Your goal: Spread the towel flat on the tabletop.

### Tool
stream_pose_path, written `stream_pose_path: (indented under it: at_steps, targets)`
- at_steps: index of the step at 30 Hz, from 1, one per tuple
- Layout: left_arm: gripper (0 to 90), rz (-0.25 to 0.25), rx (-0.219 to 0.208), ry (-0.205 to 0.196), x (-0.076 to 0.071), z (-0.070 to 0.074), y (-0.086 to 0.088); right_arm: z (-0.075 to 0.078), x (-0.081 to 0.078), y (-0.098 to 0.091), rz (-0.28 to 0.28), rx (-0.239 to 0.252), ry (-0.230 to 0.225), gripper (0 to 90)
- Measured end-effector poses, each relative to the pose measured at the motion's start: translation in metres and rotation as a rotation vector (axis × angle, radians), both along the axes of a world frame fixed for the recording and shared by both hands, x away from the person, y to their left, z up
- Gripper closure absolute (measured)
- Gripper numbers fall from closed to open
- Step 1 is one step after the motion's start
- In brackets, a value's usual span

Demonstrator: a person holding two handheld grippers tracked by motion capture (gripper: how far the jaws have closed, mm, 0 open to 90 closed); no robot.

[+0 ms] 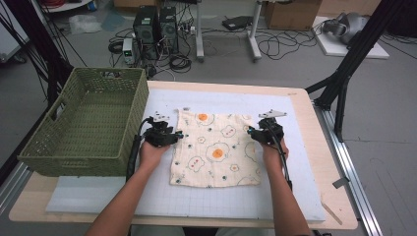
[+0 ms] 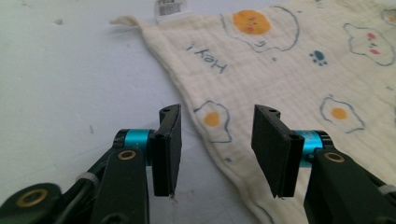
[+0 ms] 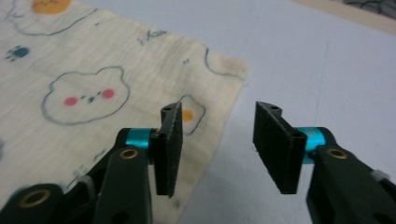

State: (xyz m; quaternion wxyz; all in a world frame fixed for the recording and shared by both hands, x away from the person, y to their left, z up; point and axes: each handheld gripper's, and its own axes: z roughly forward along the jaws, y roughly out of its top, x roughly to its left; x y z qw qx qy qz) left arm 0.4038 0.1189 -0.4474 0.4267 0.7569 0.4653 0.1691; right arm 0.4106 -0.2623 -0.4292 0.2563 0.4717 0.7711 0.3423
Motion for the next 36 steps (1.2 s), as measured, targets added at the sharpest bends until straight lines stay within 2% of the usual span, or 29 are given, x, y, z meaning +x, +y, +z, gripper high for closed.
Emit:
stream_pose_path:
  at_steps: [1, 2, 3, 5, 6, 7, 9, 12, 13, 15, 16, 17, 18, 20, 21, 24, 25, 27, 30, 32, 33, 36]
  targets:
    - [52.6, -0.009, -0.004, -0.002, -0.002, 0.002, -0.002, 0.001, -0.006, -0.001, 0.017, -0.003, -0.021, 51.9]
    - [52.6, -0.024, -0.003, -0.001, -0.004, 0.003, -0.003, 0.001, -0.006, -0.001, 0.017, -0.003, -0.021, 51.9]
    - [52.1, -0.046, 0.006, 0.007, -0.008, 0.006, -0.006, 0.004, -0.018, -0.004, 0.042, -0.003, -0.038, 51.6]
    - [52.1, -0.055, 0.004, 0.01, -0.011, 0.008, -0.007, 0.004, -0.031, -0.007, 0.074, 0.004, -0.037, 48.8]
    - [52.1, -0.06, 0.003, -0.008, -0.014, 0.009, -0.008, 0.004, -0.031, -0.007, 0.074, 0.004, -0.037, 48.8]
    - [54.0, -0.057, 0.003, -0.041, -0.022, 0.011, -0.008, 0.004, -0.045, -0.01, 0.094, 0.008, -0.039, 48.3]
    - [53.6, -0.059, -0.002, -0.04, -0.025, 0.011, -0.007, 0.004, -0.059, -0.013, 0.104, 0.045, -0.048, 48.5]
    - [53.0, -0.066, -0.004, -0.041, -0.034, 0.01, -0.004, 0.005, -0.072, -0.015, 0.122, 0.059, -0.055, 51.0]
    - [52.2, -0.07, -0.006, -0.032, -0.04, 0.008, -0.001, 0.005, -0.083, -0.017, 0.139, 0.049, -0.05, 52.3]
    - [50.5, -0.071, -0.006, -0.026, -0.044, 0.007, 0.0, 0.005, -0.092, -0.018, 0.157, 0.057, -0.032, 50.3]
    - [50.5, -0.079, 0.011, -0.01, -0.048, 0.006, 0.001, 0.005, -0.092, -0.018, 0.157, 0.057, -0.032, 50.3]
    - [47.2, -0.082, 0.005, -0.005, -0.056, 0.004, 0.004, 0.006, -0.101, -0.019, 0.182, 0.069, -0.025, 49.1]
    - [47.4, -0.093, 0.009, 0.008, -0.059, 0.004, 0.006, 0.007, -0.105, -0.019, 0.188, 0.066, -0.029, 49.1]
    - [47.6, -0.097, 0.008, 0.003, -0.062, 0.003, 0.007, 0.007, -0.113, -0.019, 0.199, 0.072, -0.038, 49.1]
    - [47.6, -0.094, -0.01, 0.005, -0.067, 0.004, 0.011, 0.006, -0.116, -0.018, 0.203, 0.076, -0.035, 49.1]
    - [48.4, -0.102, -0.014, 0.011, -0.072, 0.002, 0.014, 0.005, -0.12, -0.018, 0.21, 0.062, -0.031, 49.2]
    - [48.7, -0.114, -0.019, 0.021, -0.078, 0.0, 0.015, 0.003, -0.123, -0.017, 0.213, 0.056, -0.023, 49.9]
    - [49.7, -0.121, -0.018, 0.027, -0.08, -0.001, 0.014, 0.001, -0.125, -0.018, 0.213, 0.051, -0.009, 50.3]
    - [50.8, -0.161, 0.044, 0.006, -0.087, -0.003, 0.01, -0.001, -0.124, -0.018, 0.214, 0.043, 0.011, 51.8]
    - [53.2, -0.172, 0.052, 0.001, -0.091, -0.003, 0.007, -0.002, -0.125, -0.018, 0.222, 0.04, 0.018, 53.4]
    - [54.1, -0.173, 0.085, -0.024, -0.095, -0.004, 0.004, -0.005, -0.126, -0.016, 0.236, 0.042, 0.032, 54.3]
    - [69.3, -0.197, 0.106, -0.041, -0.097, -0.003, 0.003, -0.01, -0.126, -0.013, 0.252, 0.028, 0.077, 54.2]
